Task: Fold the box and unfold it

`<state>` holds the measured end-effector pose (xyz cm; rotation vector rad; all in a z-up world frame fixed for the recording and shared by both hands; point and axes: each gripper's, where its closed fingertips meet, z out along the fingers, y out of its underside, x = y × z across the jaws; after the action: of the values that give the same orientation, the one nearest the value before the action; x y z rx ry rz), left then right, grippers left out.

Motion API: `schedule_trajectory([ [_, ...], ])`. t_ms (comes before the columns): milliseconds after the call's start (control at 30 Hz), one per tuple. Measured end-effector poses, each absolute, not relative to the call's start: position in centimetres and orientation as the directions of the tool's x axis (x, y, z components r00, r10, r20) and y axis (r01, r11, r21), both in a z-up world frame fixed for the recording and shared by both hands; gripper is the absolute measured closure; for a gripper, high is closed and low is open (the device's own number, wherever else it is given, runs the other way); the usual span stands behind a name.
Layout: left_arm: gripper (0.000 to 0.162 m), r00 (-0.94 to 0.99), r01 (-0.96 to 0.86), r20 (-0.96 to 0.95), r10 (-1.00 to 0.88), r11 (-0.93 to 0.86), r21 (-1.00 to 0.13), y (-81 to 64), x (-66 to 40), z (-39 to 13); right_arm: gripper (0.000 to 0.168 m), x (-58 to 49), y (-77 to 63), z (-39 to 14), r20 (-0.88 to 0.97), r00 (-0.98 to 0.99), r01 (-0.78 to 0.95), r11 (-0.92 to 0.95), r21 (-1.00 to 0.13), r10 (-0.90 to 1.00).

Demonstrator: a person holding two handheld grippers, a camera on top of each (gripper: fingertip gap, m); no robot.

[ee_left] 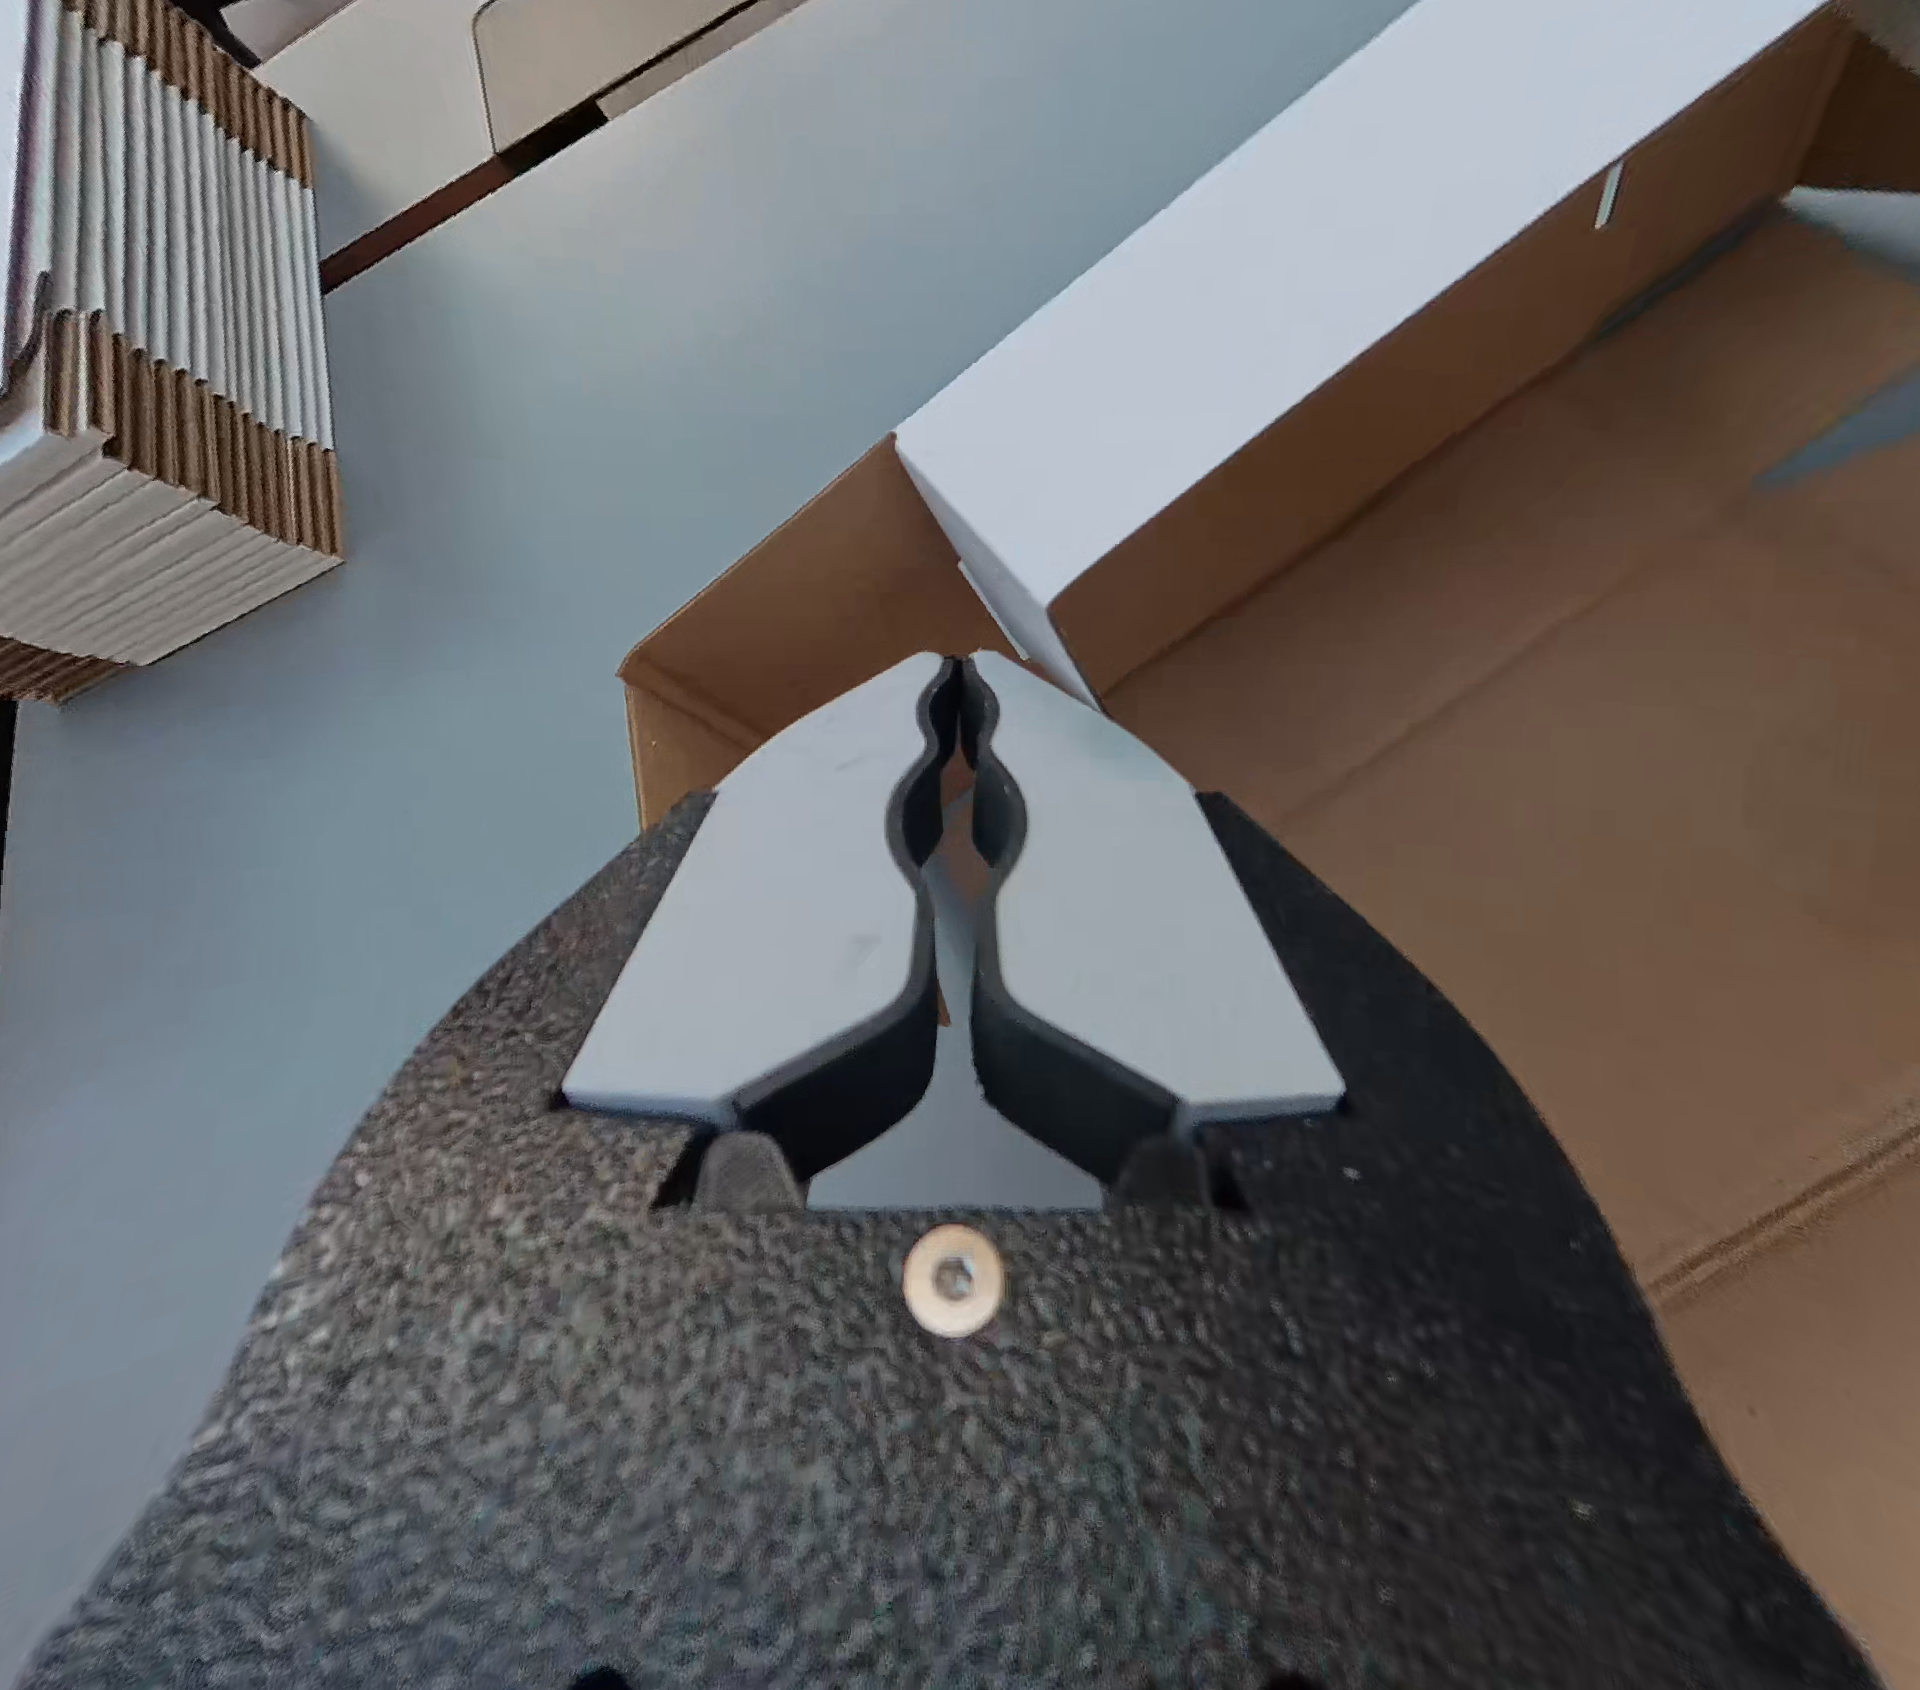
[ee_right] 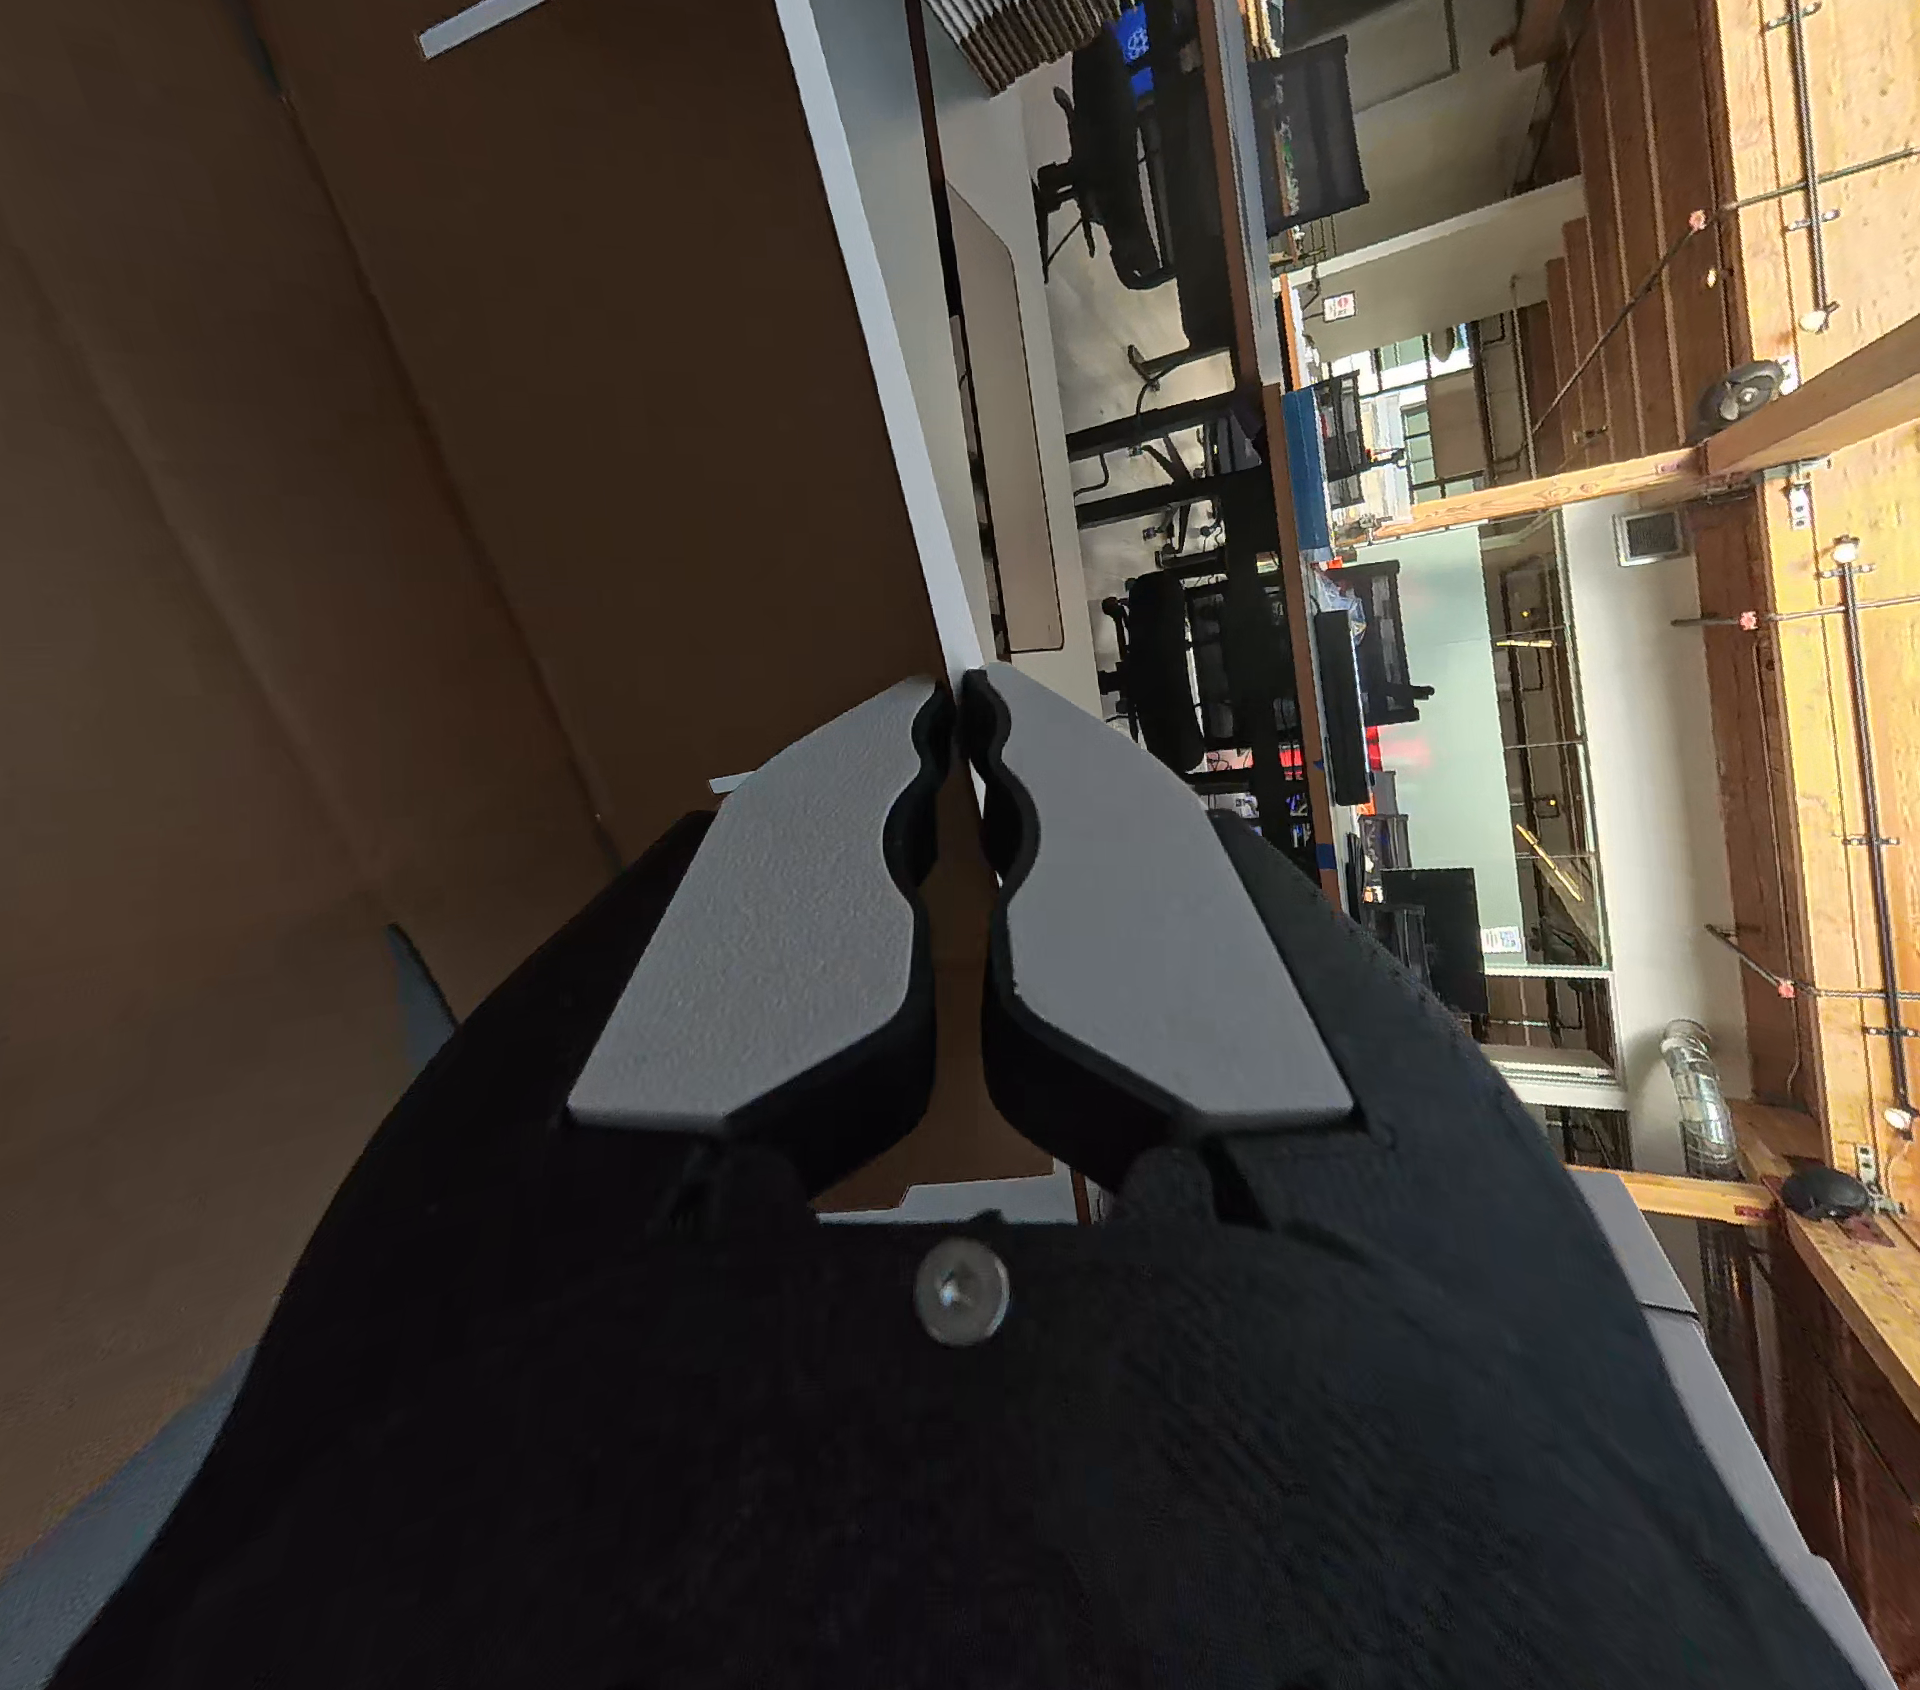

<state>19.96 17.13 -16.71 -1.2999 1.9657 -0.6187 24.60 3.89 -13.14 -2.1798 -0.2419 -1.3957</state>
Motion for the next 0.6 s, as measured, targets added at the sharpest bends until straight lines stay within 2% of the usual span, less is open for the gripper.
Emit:
schedule_trajectory([
  [167,0.162,-0.190,-0.546,-0.392,-0.900,0.429,-0.720,16.6,19.9,-16.5,0.165,24.8,3.9,-13.1,0.887,0.453,0.418,-0.856,-0.303,-0.093],
  [233,0.162,-0.187,-0.532,-0.299,-0.936,0.352,-0.770,15.8,20.3,-16.9,0.165,24.8,3.9,-13.2,0.891,0.447,0.423,-0.861,-0.284,-0.075],
  [333,0.162,-0.240,-0.434,-0.054,-0.969,0.156,-0.887,13.9,21.2,-15.7,0.165,24.9,3.9,-13.2,0.882,0.464,0.433,-0.850,-0.301,-0.075],
  [400,0.162,-0.274,-0.387,0.079,-0.958,0.035,-0.922,13.3,21.8,-15.1,0.165,25.0,3.9,-13.1,0.878,0.474,0.441,-0.846,-0.299,-0.063],
  [467,0.162,-0.308,-0.353,0.200,-0.930,-0.083,-0.932,13.0,22.1,-14.5,0.166,24.9,4.0,-13.0,0.895,0.446,0.457,-0.856,-0.242,-0.015],
  [533,0.162,-0.329,-0.308,0.215,-0.919,-0.111,-0.945,13.0,22.3,-14.2,0.165,24.9,4.1,-12.9,0.901,0.433,0.464,-0.857,-0.225,-0.003],
  [600,0.162,-0.326,-0.320,0.166,-0.931,-0.057,-0.946,13.7,22.3,-15.2,0.165,24.8,4.3,-13.0,0.890,0.455,0.464,-0.845,-0.267,-0.031],
])
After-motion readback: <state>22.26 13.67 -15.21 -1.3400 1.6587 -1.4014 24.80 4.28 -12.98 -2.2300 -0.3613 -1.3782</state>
